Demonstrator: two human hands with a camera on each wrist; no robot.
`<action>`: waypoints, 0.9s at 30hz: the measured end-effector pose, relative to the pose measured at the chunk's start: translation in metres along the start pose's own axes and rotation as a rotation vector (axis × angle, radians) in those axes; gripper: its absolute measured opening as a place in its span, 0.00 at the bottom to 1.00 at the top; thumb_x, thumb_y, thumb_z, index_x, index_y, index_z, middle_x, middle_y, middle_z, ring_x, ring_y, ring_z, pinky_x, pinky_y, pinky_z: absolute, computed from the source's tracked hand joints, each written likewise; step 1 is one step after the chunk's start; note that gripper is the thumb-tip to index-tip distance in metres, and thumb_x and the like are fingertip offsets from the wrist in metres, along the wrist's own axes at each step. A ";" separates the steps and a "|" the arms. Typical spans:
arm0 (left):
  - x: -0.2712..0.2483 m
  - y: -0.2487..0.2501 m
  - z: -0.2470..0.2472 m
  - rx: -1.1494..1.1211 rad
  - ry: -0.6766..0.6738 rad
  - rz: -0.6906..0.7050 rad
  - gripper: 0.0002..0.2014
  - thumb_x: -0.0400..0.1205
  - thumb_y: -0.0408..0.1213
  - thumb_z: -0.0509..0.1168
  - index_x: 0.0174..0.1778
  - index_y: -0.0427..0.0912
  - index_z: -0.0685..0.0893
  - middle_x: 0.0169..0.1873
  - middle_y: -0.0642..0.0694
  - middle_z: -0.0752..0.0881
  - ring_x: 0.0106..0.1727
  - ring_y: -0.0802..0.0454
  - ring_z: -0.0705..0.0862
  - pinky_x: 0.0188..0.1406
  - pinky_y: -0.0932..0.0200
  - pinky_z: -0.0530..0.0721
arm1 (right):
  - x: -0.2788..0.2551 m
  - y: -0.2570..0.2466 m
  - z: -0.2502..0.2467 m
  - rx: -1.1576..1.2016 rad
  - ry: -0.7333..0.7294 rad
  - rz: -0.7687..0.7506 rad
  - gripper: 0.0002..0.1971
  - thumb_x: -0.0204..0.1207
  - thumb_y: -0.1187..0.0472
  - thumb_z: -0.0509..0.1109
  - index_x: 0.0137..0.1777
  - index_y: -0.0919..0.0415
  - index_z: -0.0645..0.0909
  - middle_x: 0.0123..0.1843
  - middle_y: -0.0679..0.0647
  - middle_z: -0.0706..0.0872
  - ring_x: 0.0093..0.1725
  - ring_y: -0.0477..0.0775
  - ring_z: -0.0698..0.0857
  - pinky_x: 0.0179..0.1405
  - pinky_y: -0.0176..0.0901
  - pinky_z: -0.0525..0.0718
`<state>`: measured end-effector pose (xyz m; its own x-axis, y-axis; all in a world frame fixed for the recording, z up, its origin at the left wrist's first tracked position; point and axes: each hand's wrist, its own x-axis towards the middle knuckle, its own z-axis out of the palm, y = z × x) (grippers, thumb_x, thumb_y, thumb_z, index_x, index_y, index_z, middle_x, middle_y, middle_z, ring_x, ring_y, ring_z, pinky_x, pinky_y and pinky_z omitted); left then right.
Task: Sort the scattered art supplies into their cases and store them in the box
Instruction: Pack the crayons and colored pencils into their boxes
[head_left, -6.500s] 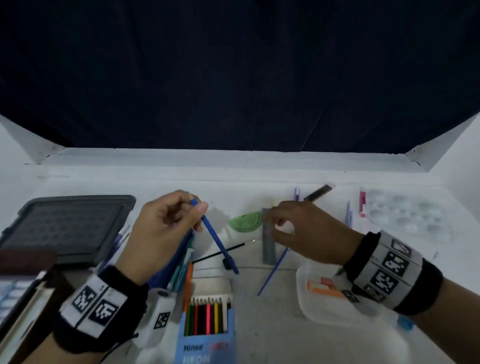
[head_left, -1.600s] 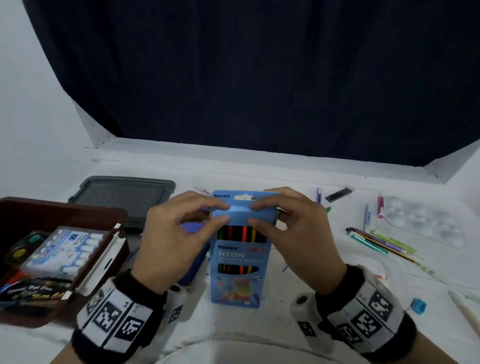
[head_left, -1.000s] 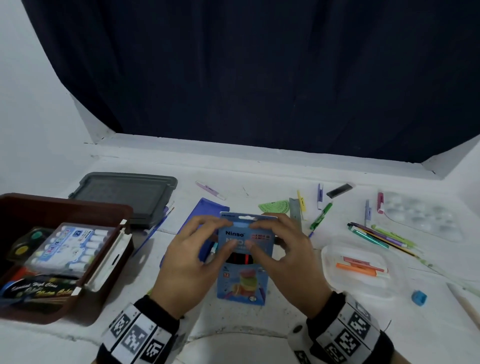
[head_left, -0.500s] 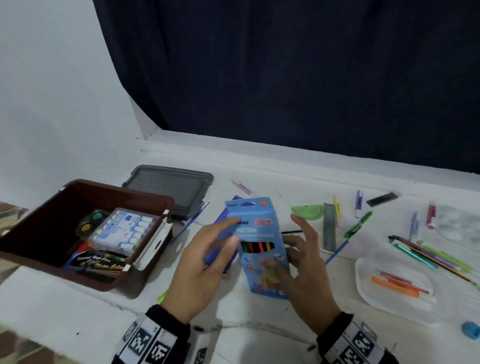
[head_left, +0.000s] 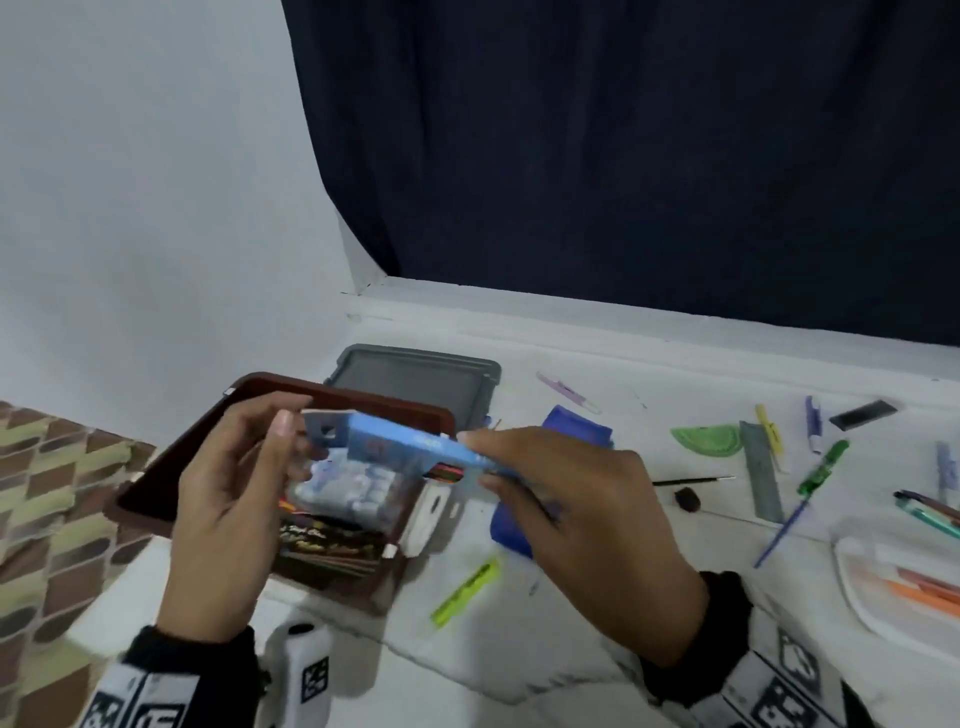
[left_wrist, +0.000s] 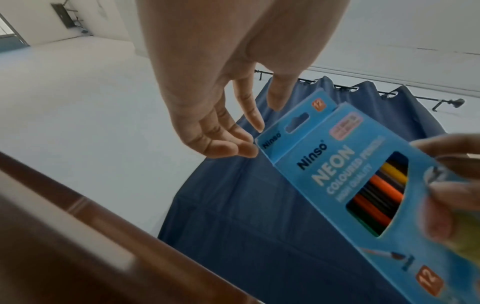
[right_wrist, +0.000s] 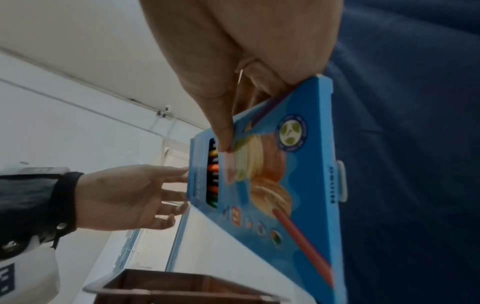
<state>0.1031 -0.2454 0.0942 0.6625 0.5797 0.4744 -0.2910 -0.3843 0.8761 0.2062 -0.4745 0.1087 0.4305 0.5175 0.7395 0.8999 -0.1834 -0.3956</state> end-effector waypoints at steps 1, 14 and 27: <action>0.008 -0.008 -0.013 0.011 -0.002 -0.010 0.18 0.87 0.56 0.59 0.58 0.47 0.85 0.48 0.42 0.87 0.48 0.44 0.85 0.55 0.39 0.82 | 0.008 -0.008 0.014 -0.041 -0.029 -0.038 0.18 0.76 0.65 0.76 0.65 0.53 0.86 0.58 0.43 0.90 0.52 0.40 0.87 0.42 0.41 0.88; 0.073 -0.083 -0.152 -0.087 -0.336 -0.260 0.23 0.91 0.54 0.51 0.57 0.43 0.86 0.50 0.40 0.89 0.54 0.36 0.87 0.45 0.40 0.89 | 0.082 -0.082 0.144 -0.151 -0.344 0.168 0.10 0.74 0.55 0.77 0.54 0.49 0.89 0.46 0.43 0.92 0.44 0.46 0.88 0.41 0.52 0.87; 0.082 -0.121 -0.170 0.425 -0.649 0.186 0.17 0.78 0.40 0.74 0.62 0.54 0.82 0.47 0.61 0.82 0.49 0.62 0.85 0.49 0.70 0.84 | 0.062 -0.084 0.192 -0.100 -0.718 0.368 0.11 0.76 0.52 0.76 0.58 0.47 0.89 0.53 0.41 0.91 0.53 0.39 0.85 0.47 0.24 0.73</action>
<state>0.0754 -0.0292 0.0415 0.9366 -0.0050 0.3504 -0.2352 -0.7503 0.6178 0.1442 -0.2663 0.0833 0.5819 0.8128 0.0285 0.7257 -0.5030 -0.4695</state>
